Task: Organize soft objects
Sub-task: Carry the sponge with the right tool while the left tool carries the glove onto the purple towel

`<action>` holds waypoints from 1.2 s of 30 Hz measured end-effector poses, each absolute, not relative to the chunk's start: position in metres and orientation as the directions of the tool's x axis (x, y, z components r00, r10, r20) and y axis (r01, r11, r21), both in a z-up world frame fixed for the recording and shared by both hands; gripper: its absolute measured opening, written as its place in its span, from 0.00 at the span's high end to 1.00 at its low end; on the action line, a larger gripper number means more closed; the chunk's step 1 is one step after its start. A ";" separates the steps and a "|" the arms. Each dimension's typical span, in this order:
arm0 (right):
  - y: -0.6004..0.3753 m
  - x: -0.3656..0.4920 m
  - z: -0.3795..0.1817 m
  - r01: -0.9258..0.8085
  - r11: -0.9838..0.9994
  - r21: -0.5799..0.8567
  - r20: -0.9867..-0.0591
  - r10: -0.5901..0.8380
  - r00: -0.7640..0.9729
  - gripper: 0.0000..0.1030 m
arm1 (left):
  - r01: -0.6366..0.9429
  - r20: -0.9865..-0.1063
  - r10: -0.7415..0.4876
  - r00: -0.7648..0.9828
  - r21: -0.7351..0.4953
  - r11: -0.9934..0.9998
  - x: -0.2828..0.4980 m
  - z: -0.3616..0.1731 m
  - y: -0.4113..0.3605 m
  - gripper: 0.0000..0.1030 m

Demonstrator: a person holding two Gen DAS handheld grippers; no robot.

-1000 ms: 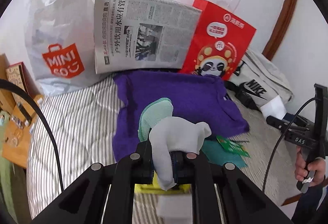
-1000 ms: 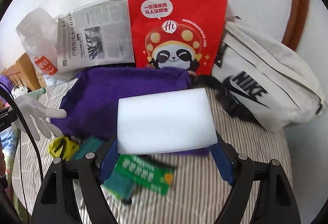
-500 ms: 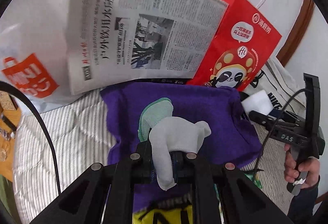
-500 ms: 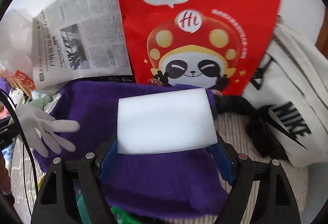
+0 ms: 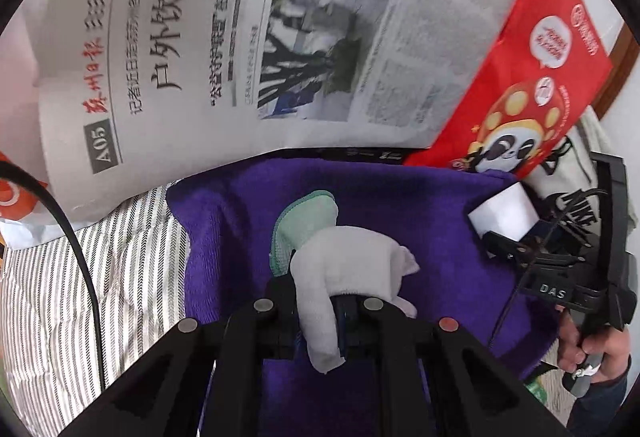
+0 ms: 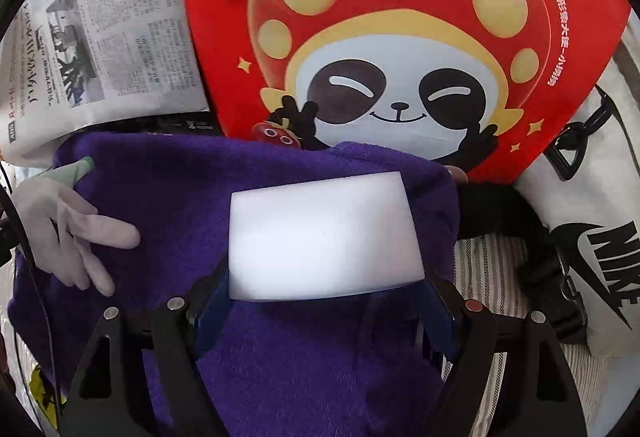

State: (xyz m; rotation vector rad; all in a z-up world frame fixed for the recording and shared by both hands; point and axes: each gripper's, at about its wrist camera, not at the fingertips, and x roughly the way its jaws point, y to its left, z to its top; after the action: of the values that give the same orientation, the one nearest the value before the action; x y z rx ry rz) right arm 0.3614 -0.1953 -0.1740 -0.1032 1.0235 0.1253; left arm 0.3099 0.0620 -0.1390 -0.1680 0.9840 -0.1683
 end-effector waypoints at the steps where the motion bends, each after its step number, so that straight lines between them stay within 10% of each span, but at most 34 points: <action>1: -0.196 0.363 -0.176 -0.153 0.988 -0.025 -0.859 0.057 0.509 0.21 | 0.061 -0.816 -0.211 0.539 -0.212 0.975 0.312 -0.142 0.062 0.88; 14: -0.193 0.376 -0.197 -0.196 0.980 -0.041 -0.886 0.055 0.461 0.20 | 0.061 -0.847 -0.163 0.506 -0.153 0.986 0.322 -0.166 0.051 0.86; 18: -0.190 0.378 -0.201 -0.227 0.973 -0.039 -0.896 0.067 0.439 0.13 | 0.069 -0.857 -0.161 0.489 -0.146 0.987 0.324 -0.168 0.049 0.53; 36: -0.203 0.294 -0.168 -0.176 0.984 0.012 -0.891 0.090 0.444 0.11 | 0.071 -0.879 -0.126 0.460 -0.105 0.992 0.266 -0.140 0.048 0.37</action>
State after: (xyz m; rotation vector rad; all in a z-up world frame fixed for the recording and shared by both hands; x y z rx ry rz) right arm 0.2944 -0.2033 -0.1683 -0.0862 1.0985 0.1653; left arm 0.2660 0.0485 -0.1405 -0.0561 1.0858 -0.1215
